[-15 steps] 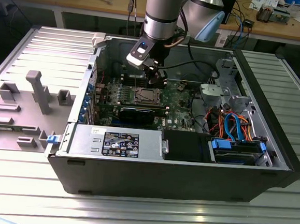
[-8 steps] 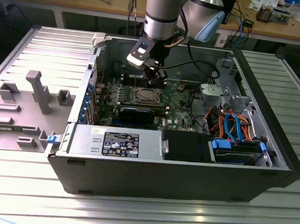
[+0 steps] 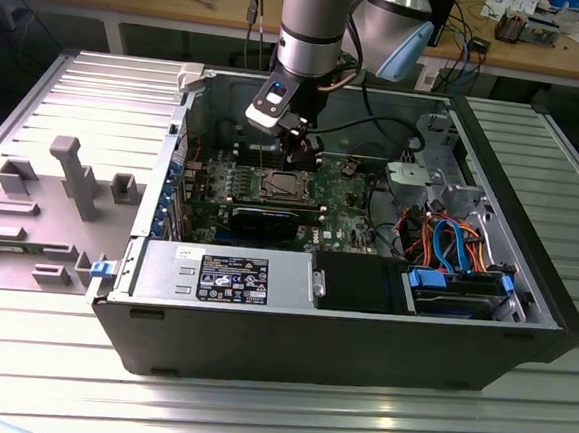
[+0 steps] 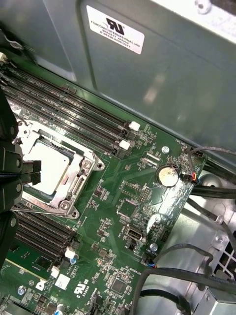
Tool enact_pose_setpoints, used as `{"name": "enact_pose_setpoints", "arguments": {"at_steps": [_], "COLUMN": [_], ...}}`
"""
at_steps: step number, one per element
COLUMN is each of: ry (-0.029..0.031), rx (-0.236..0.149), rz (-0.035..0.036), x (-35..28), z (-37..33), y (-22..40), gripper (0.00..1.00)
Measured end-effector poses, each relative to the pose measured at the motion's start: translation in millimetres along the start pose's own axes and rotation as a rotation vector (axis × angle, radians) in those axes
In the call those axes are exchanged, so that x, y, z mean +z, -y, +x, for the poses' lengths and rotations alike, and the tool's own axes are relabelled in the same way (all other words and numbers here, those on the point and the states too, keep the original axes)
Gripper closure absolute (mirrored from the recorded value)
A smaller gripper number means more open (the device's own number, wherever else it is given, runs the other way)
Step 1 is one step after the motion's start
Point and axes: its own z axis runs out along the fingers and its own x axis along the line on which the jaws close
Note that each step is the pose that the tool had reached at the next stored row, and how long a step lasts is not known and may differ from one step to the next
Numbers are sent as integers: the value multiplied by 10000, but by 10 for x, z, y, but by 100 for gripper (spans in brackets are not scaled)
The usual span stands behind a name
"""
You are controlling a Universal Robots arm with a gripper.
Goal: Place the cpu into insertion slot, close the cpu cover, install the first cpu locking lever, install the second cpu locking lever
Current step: 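Install the first cpu locking lever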
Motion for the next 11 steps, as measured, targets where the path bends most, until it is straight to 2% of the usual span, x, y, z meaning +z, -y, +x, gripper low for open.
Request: {"name": "enact_pose_setpoints", "arguments": {"at_steps": [11], "ry": [2], "rx": [-163], "rz": [2], "x": [0], "z": [0], "y": [0], "gripper": [89]}}
